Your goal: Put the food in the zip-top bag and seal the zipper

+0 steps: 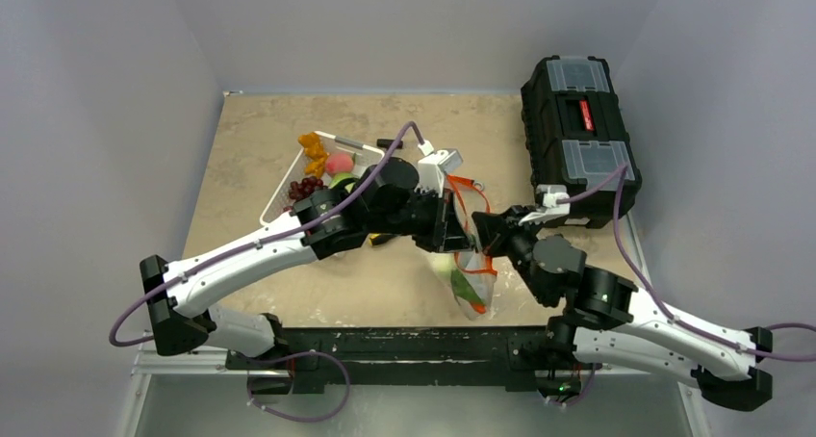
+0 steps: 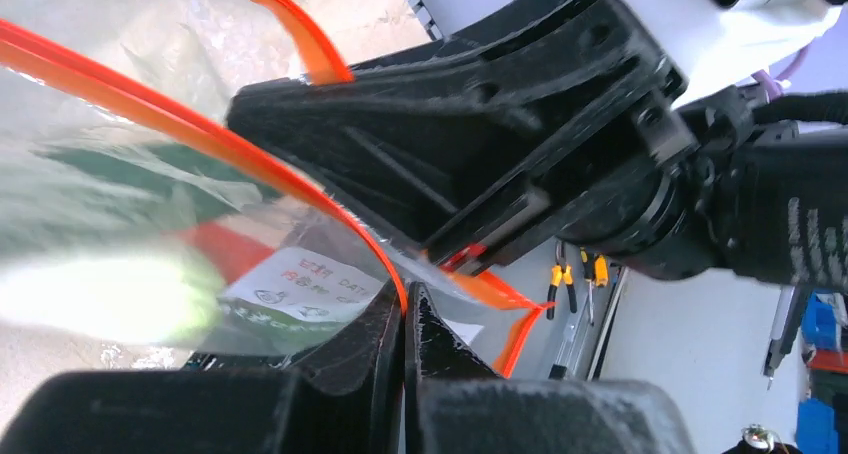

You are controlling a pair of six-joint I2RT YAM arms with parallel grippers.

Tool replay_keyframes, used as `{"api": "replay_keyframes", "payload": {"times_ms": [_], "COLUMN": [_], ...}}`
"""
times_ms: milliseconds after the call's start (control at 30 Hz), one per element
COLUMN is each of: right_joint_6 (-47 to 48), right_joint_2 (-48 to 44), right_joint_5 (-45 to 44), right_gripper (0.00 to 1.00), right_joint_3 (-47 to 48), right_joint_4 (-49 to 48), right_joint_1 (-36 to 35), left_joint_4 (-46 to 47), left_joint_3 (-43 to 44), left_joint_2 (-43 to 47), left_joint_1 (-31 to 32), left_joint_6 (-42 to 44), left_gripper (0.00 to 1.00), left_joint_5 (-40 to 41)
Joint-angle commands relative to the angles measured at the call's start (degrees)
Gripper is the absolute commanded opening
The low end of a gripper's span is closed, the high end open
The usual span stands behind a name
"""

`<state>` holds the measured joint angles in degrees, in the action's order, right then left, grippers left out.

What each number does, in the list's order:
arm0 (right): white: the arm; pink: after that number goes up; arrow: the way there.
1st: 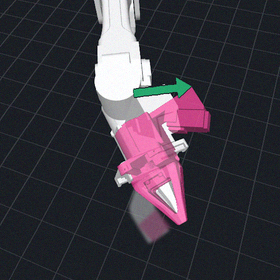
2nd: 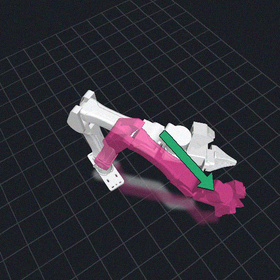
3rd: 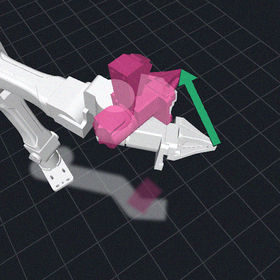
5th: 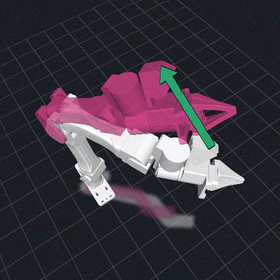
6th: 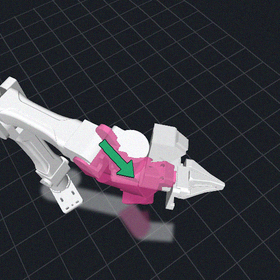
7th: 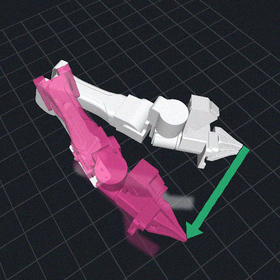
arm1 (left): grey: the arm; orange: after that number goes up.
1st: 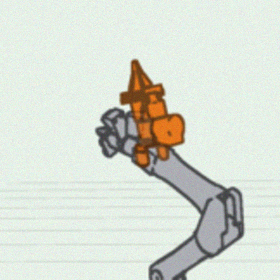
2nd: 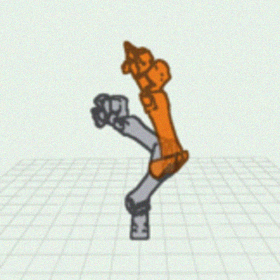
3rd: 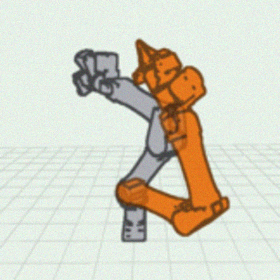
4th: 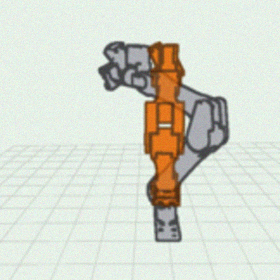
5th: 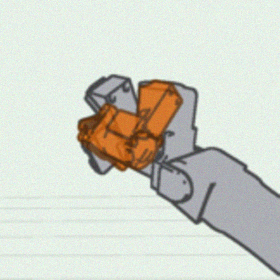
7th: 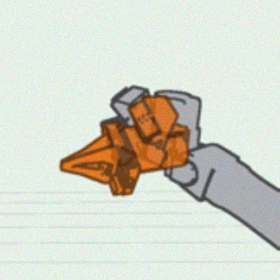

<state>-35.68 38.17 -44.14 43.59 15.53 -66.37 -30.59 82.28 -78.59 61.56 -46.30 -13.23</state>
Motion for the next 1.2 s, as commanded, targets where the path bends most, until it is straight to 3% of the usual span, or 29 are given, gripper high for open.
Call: {"api": "replay_keyframes", "payload": {"times_ms": [0, 200, 500, 633, 867, 1167], "right_joint_6": [2.8, -1.9, 3.4, -0.5, -4.5, 1.6], "right_joint_2": [-3.8, -1.2, -2.6, -6.6, -6.7, -1.9], "right_joint_5": [1.8, 3.5, 0.9, 4.7, 1.3, -2.8], "right_gripper": [0.00, 0.00, 0.00, 0.00, 0.00, 0.00], "right_joint_3": [-5.7, -10.9, 3.1, 2.0, -11.2, -0.4], "right_joint_4": [-3.5, -4.4, 3.8, 4.4, 0.9, 6.5], "right_joint_1": [-0.2, -0.2, -0.2, -0.1, -0.2, -0.1], "left_joint_4": [4.1, 0.1, -1.3, 2.2, 4.3, -0.3], "left_joint_3": [-6.6, -11.2, 0.1, -6.8, -17.5, -3.3], "left_joint_2": [1.3, -2.0, 0.4, 4.0, 1.1, -1.3], "left_joint_1": [-0.3, -3.1, -2.5, -2.5, -5.6, -5.0], "left_joint_6": [-0.6, -1.2, 0.4, -1.2, -3.1, 0.5], "left_gripper": [0.00, 0.00, 0.00, 0.00, 0.00, 0.00], "left_joint_5": [1.8, 4.5, 0.8, 2.0, 2.6, 0.7]}}
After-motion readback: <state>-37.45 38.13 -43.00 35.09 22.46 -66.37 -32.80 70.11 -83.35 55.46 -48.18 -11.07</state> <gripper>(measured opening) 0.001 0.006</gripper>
